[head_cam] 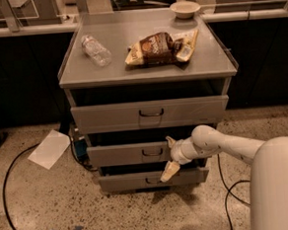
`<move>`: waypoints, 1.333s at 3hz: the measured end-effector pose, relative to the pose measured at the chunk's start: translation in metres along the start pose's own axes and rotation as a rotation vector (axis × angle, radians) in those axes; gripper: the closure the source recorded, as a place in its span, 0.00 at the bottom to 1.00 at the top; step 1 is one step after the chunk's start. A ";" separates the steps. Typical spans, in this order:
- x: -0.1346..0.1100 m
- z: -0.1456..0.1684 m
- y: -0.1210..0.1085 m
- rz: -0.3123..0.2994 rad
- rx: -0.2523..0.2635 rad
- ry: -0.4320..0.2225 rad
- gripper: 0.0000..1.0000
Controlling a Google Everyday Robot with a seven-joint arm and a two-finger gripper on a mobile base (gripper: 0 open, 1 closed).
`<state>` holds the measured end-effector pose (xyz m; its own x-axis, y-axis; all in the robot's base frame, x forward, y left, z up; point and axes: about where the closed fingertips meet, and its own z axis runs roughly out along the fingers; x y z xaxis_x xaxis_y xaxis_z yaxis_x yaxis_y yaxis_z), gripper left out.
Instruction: Open middle drawer
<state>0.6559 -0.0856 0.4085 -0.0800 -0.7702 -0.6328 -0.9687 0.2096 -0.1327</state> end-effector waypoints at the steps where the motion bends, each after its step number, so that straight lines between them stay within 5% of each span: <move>1: -0.005 -0.007 0.011 0.033 -0.027 -0.012 0.00; 4: -0.006 -0.006 0.016 0.049 -0.061 -0.010 0.00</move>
Offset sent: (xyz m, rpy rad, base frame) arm -0.1398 0.0298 0.0110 0.1754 0.3995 0.0294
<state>0.6399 -0.0810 0.4146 -0.1255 -0.7540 -0.6447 -0.9762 0.2098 -0.0553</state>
